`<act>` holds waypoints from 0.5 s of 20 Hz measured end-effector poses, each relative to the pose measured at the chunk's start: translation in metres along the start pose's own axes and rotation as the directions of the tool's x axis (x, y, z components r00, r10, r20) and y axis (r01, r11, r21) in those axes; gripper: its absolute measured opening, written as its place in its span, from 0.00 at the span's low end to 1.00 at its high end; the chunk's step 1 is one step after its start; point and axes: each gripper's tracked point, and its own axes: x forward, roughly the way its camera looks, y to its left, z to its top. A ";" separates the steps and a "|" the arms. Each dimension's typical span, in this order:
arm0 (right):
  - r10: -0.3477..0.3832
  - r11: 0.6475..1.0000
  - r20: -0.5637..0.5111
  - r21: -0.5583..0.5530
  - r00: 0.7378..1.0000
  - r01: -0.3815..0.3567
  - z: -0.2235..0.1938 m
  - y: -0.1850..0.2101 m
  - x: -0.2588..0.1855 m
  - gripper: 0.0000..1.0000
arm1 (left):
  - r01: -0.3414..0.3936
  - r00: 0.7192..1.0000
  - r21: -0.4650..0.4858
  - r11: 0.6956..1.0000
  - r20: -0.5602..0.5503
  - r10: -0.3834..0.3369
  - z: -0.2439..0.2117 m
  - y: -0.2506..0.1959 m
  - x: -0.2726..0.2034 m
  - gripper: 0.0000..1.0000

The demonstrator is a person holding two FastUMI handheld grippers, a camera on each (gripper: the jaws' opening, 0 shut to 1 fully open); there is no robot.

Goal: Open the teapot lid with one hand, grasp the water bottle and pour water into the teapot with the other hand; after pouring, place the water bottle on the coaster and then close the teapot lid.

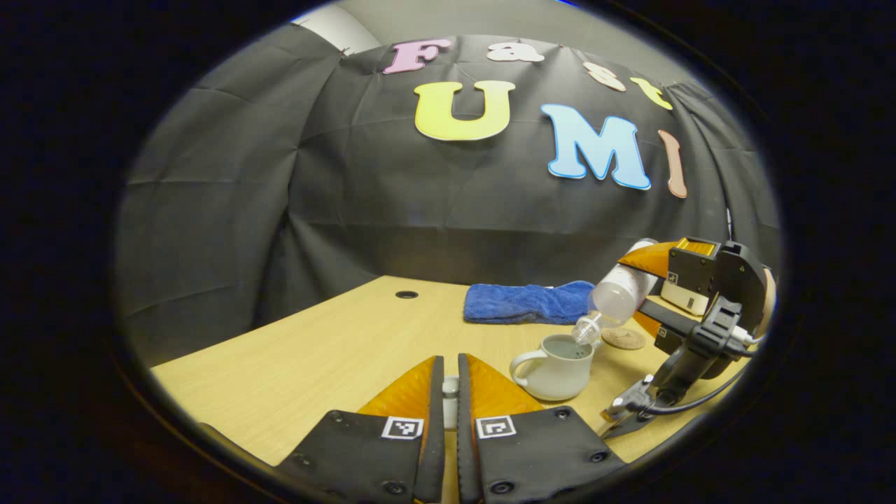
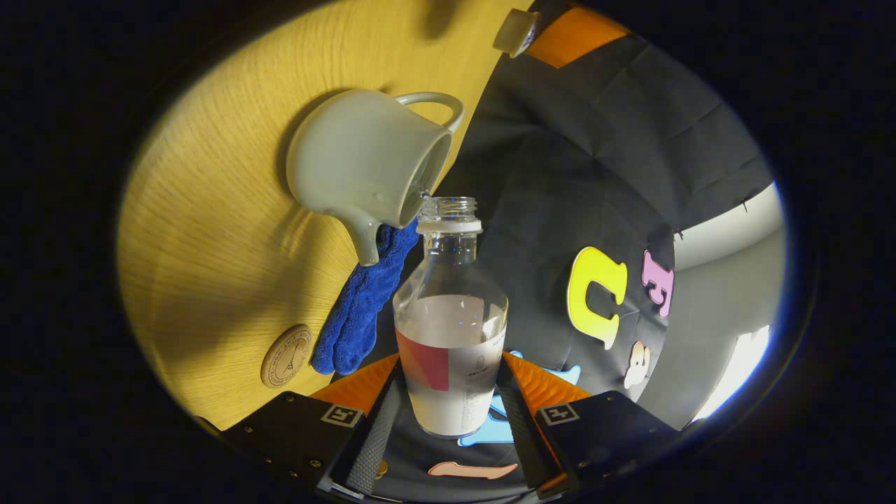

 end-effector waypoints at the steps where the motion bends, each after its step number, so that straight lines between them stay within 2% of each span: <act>1: -0.002 1.000 0.004 -0.006 1.000 0.002 0.001 0.000 -0.001 0.76 | 0.000 1.000 0.000 1.000 0.001 0.000 0.000 0.000 0.000 0.14; 10: -0.037 0.995 0.061 -0.086 0.997 0.043 0.011 -0.010 0.001 0.76 | 0.001 1.000 0.001 1.000 -0.002 -0.001 0.000 -0.001 0.000 0.13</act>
